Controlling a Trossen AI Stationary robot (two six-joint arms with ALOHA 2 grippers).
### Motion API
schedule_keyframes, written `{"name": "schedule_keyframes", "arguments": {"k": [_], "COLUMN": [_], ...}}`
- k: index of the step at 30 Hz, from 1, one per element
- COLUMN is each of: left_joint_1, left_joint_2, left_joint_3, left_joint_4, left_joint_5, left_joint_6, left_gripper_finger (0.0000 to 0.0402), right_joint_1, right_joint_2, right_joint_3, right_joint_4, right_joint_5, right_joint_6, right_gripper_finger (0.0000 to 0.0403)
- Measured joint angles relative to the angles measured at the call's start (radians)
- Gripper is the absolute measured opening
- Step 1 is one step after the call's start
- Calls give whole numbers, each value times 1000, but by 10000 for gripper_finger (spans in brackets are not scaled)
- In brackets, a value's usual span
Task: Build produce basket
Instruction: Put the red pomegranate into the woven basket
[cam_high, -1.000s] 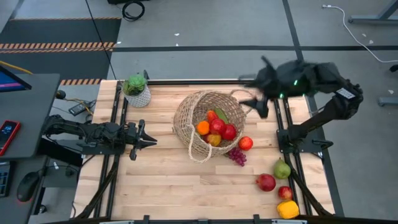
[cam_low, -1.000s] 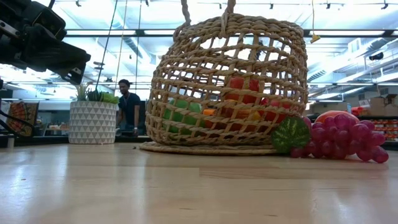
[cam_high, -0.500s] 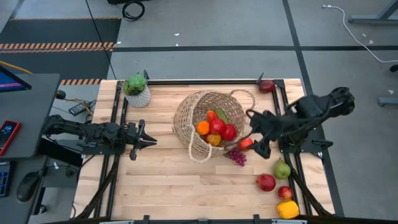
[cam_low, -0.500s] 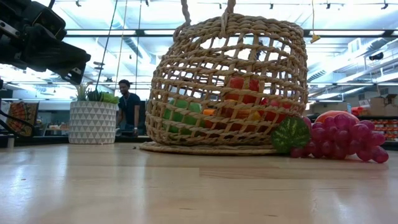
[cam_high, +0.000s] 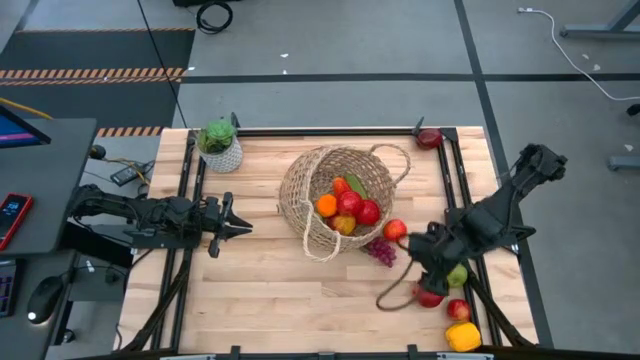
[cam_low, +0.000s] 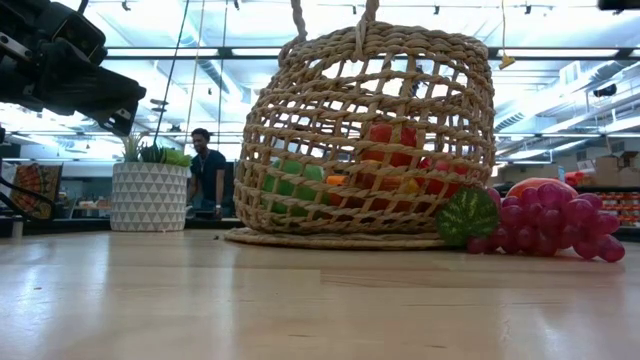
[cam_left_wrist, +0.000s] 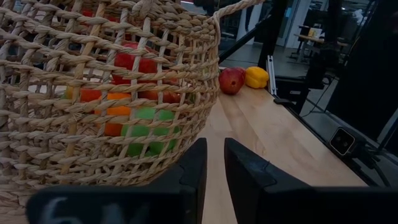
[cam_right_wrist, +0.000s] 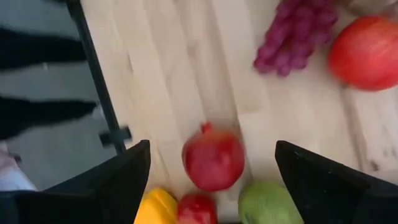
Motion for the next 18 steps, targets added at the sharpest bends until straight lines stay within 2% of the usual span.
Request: {"name": "schedule_keyframes", "arguments": {"k": [5,9,14,18], "left_joint_1": [0,0,0,0], "left_joint_2": [0,0,0,0], "left_joint_3": [0,0,0,0], "left_joint_4": [0,0,0,0], "left_joint_5": [0,0,0,0], "left_joint_6": [0,0,0,0], "left_gripper_finger": [60,58,63,62], "right_joint_1": [39,48,53,53], "right_joint_2": [0,0,0,0], "right_joint_3": [-94,-160,-270,-318], "right_joint_4": [16,29,153,215], "right_joint_5": [-101,-107,-107,-137], "right_joint_6": [-34,-72,-144,-158], "right_gripper_finger": [348,362,394,393]}}
